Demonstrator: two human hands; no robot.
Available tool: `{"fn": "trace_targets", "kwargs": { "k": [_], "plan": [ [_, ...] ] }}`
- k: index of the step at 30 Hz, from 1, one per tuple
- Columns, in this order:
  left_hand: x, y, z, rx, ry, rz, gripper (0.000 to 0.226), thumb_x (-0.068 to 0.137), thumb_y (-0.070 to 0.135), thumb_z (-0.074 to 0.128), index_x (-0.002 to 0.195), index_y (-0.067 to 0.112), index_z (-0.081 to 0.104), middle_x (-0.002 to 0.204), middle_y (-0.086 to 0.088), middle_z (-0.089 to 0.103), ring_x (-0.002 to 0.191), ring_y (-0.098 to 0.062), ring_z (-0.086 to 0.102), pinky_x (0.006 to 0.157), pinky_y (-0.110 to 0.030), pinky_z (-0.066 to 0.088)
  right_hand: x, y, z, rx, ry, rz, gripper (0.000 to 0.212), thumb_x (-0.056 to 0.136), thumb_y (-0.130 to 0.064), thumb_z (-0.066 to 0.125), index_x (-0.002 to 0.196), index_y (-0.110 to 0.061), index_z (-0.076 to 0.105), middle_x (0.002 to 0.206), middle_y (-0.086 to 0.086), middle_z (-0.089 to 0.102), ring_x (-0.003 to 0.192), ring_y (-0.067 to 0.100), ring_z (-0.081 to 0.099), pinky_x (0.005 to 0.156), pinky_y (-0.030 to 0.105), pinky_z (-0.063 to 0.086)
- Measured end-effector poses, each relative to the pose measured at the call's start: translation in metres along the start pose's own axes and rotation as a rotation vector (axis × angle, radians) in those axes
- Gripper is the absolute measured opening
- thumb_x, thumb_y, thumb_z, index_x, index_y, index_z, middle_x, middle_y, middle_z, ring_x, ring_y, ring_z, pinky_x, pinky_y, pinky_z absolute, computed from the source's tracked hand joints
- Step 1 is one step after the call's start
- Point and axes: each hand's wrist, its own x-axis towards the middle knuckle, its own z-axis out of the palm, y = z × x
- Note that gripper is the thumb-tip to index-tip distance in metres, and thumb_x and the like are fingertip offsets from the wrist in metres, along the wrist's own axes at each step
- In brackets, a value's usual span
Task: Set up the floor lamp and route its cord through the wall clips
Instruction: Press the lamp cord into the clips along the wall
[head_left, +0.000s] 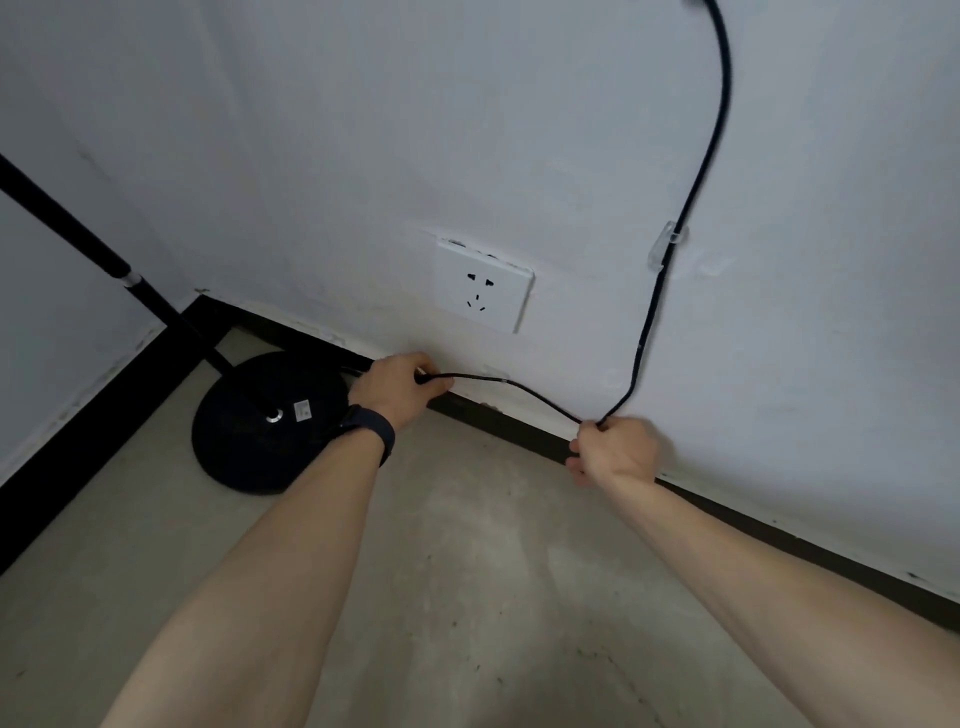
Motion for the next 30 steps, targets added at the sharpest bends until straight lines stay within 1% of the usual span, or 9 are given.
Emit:
{"fn": "trace_targets", "kwargs": {
  "k": [3, 8, 11, 13, 17, 21, 23, 26, 30],
  "plan": [
    [0.002, 0.002, 0.008, -0.209, -0.05, -0.037, 0.033, 0.079, 0.05, 0.079, 0.093, 0.021, 0.076, 0.093, -0.002, 0.071, 0.095, -0.021, 0.065, 0.077, -0.027, 0.05, 0.002, 0.004, -0.01, -0.004, 0.032, 0.017, 0.026, 0.09, -0.025, 0.051, 0.07, -0.016, 0.065, 0.048, -0.002, 0.071, 0.071, 0.03, 0.077, 0.08, 0.053, 0.063],
    [0.008, 0.017, 0.009, -0.313, 0.072, -0.043, 0.033, 0.078, 0.047, 0.081, 0.092, 0.017, 0.075, 0.092, 0.003, 0.07, 0.091, -0.015, 0.062, 0.077, -0.023, 0.046, -0.001, 0.009, -0.018, -0.038, 0.027, 0.015, 0.028, 0.087, -0.026, 0.053, 0.065, -0.015, 0.067, 0.063, 0.005, 0.076, 0.072, 0.031, 0.077, 0.078, 0.053, 0.063],
    [0.009, 0.026, 0.012, -0.535, 0.03, -0.177, 0.04, 0.075, 0.037, 0.087, 0.1, 0.011, 0.07, 0.101, -0.004, 0.067, 0.077, -0.015, 0.063, 0.065, -0.024, 0.053, 0.015, 0.028, -0.016, -0.093, 0.028, 0.002, 0.032, 0.071, -0.036, 0.047, 0.063, -0.012, 0.066, 0.075, 0.01, 0.078, 0.081, 0.038, 0.076, 0.079, 0.056, 0.063],
    [0.008, 0.03, 0.011, -0.69, -0.007, -0.269, 0.047, 0.073, 0.028, 0.09, 0.104, 0.008, 0.061, 0.108, -0.008, 0.061, 0.076, -0.018, 0.063, 0.059, -0.024, 0.056, 0.023, 0.039, -0.021, -0.128, 0.029, 0.004, 0.035, 0.069, -0.038, 0.045, 0.067, -0.012, 0.067, 0.083, 0.012, 0.078, 0.082, 0.039, 0.076, 0.078, 0.054, 0.063],
    [0.002, 0.04, 0.01, -1.011, -0.07, -0.346, 0.051, 0.077, 0.004, 0.085, 0.118, 0.0, 0.053, 0.106, -0.01, 0.062, 0.081, -0.018, 0.065, 0.068, -0.025, 0.06, 0.014, 0.034, -0.038, -0.164, 0.07, 0.034, 0.042, 0.069, -0.038, 0.043, 0.08, -0.012, 0.073, 0.089, 0.012, 0.078, 0.081, 0.037, 0.076, 0.079, 0.048, 0.064],
    [-0.001, 0.037, 0.009, -1.252, -0.144, -0.382, 0.058, 0.081, -0.012, 0.075, 0.133, -0.01, 0.049, 0.125, -0.024, 0.064, 0.092, -0.023, 0.071, 0.071, -0.027, 0.064, 0.018, 0.034, -0.042, -0.19, 0.076, 0.059, 0.044, 0.071, -0.039, 0.041, 0.086, -0.011, 0.072, 0.089, 0.012, 0.078, 0.079, 0.036, 0.076, 0.078, 0.048, 0.064],
    [-0.001, 0.035, 0.008, -1.261, -0.144, -0.41, 0.054, 0.084, -0.016, 0.068, 0.134, -0.009, 0.05, 0.12, -0.023, 0.065, 0.095, -0.026, 0.069, 0.077, -0.03, 0.062, 0.014, 0.031, -0.04, -0.216, 0.071, 0.062, 0.046, 0.072, -0.037, 0.04, 0.09, -0.01, 0.072, 0.089, 0.013, 0.078, 0.079, 0.036, 0.076, 0.076, 0.048, 0.065],
    [-0.003, 0.034, 0.007, -1.105, -0.12, -0.403, 0.049, 0.089, -0.016, 0.063, 0.136, -0.009, 0.051, 0.116, -0.023, 0.065, 0.105, -0.031, 0.066, 0.091, -0.033, 0.053, 0.01, 0.026, -0.039, -0.233, 0.088, 0.07, 0.043, 0.078, -0.036, 0.04, 0.091, -0.01, 0.071, 0.088, 0.012, 0.078, 0.079, 0.035, 0.076, 0.078, 0.046, 0.064],
    [-0.002, 0.028, 0.011, -0.907, -0.077, -0.329, 0.041, 0.09, 0.005, 0.073, 0.127, -0.004, 0.06, 0.093, -0.009, 0.071, 0.076, -0.017, 0.065, 0.076, -0.029, 0.055, 0.004, 0.019, -0.041, -0.232, 0.13, 0.07, 0.041, 0.088, -0.034, 0.043, 0.096, -0.008, 0.073, 0.092, 0.013, 0.078, 0.086, 0.033, 0.075, 0.082, 0.042, 0.061]
  ]
}}
